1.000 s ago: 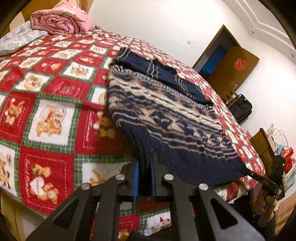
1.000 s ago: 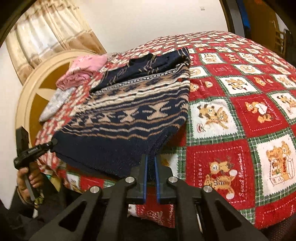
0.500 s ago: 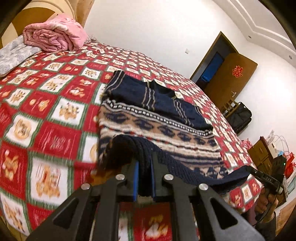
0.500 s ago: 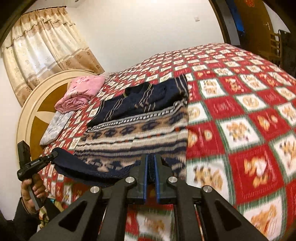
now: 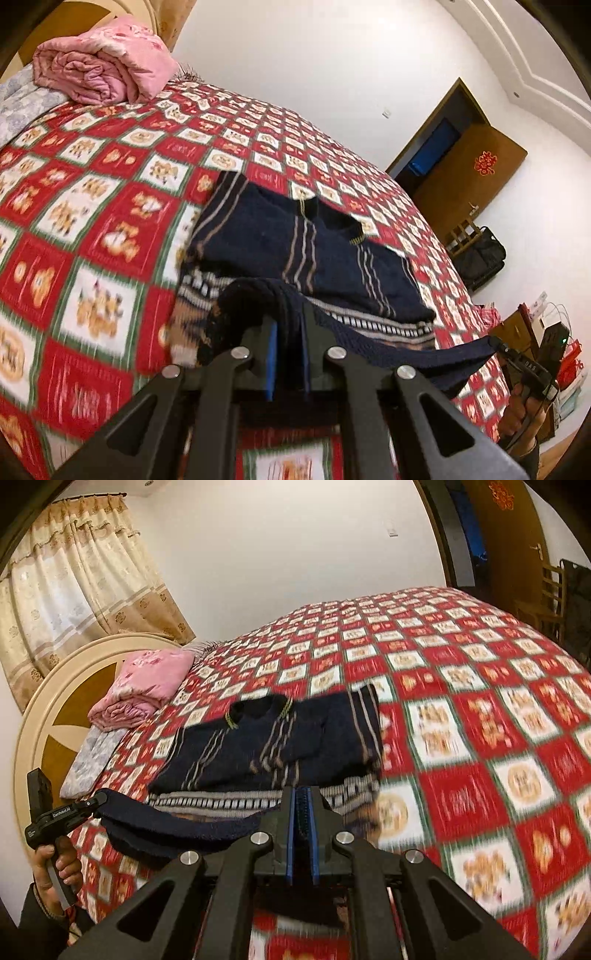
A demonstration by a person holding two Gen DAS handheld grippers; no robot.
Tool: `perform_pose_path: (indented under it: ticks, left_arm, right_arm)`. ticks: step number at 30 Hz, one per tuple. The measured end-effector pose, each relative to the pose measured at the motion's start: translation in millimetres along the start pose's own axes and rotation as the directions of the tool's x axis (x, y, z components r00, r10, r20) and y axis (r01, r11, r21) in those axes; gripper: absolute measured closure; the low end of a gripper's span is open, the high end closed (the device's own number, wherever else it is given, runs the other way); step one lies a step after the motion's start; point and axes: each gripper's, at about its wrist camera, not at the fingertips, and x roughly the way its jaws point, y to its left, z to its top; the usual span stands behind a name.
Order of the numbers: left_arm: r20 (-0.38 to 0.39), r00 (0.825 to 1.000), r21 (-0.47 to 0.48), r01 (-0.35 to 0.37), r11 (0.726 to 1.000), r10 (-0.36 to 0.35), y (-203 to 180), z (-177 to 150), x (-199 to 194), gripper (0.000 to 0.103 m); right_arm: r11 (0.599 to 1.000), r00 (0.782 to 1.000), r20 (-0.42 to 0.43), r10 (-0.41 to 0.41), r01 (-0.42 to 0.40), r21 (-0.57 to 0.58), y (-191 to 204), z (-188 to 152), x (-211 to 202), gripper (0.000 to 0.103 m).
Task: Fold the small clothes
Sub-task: 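Carry the held hem with both tools over the sweater body toward the collar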
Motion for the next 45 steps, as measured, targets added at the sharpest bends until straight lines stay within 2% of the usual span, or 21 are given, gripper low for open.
perform_pose_path:
  ticks: [14,20,26,29,32,35,38,39,40,41,43,45]
  left_arm:
    - [-0.018,0.999,-0.005,-0.027,1.0,0.027,-3,84,74,0.092]
    - [-0.063,0.997,-0.024,-0.054,0.998,0.052,4,111,119,0.092]
    - [-0.123,0.99,-0.059,-0.079,0.995,0.071,12,128,168,0.092]
    - [-0.135,0.988,-0.055,-0.087,0.995,0.079,10,133,185,0.092]
    - [-0.137,0.988,-0.06,-0.082,0.995,0.073,8,137,197,0.091]
    - [-0.136,0.984,-0.089,-0.131,0.987,0.118,16,141,206,0.087]
    - [-0.086,0.979,-0.097,-0.192,0.977,0.184,26,145,197,0.082]
    - [-0.077,0.982,-0.103,-0.182,0.978,0.174,30,147,194,0.079]
    - [-0.074,0.984,-0.107,-0.17,0.98,0.163,33,147,190,0.075]
    - [-0.07,0.983,-0.108,-0.175,0.979,0.168,36,146,185,0.069]
    - [-0.08,0.983,-0.096,-0.172,0.98,0.164,40,141,178,0.066]
    - [-0.099,0.98,-0.076,-0.182,0.98,0.175,39,134,177,0.065]
  right_arm:
    - [0.998,0.998,-0.008,-0.06,0.06,-0.009,-14,86,94,0.097]
    - [0.995,0.995,-0.042,-0.095,0.095,-0.007,-23,111,142,0.097]
    - [0.991,0.989,-0.066,-0.133,0.135,0.026,-41,126,185,0.098]
    - [0.987,0.984,-0.077,-0.159,0.161,0.023,-47,130,203,0.103]
    - [0.98,0.977,-0.089,-0.192,0.196,0.035,-59,137,220,0.103]
    - [0.974,0.972,-0.074,-0.221,0.224,0.038,-68,140,230,0.103]
    - [0.985,0.986,-0.064,-0.153,0.157,0.069,-73,135,228,0.102]
    - [0.989,0.99,-0.067,-0.125,0.13,0.074,-72,132,226,0.1]
    - [0.992,0.992,-0.086,-0.097,0.103,0.071,-72,130,227,0.088]
    - [0.994,0.991,-0.109,-0.073,0.081,0.067,-72,128,229,0.069]
    - [0.995,0.988,-0.145,-0.058,0.07,0.075,-74,124,231,0.053]
    - [0.993,0.982,-0.179,-0.057,0.073,0.087,-76,121,238,0.053]
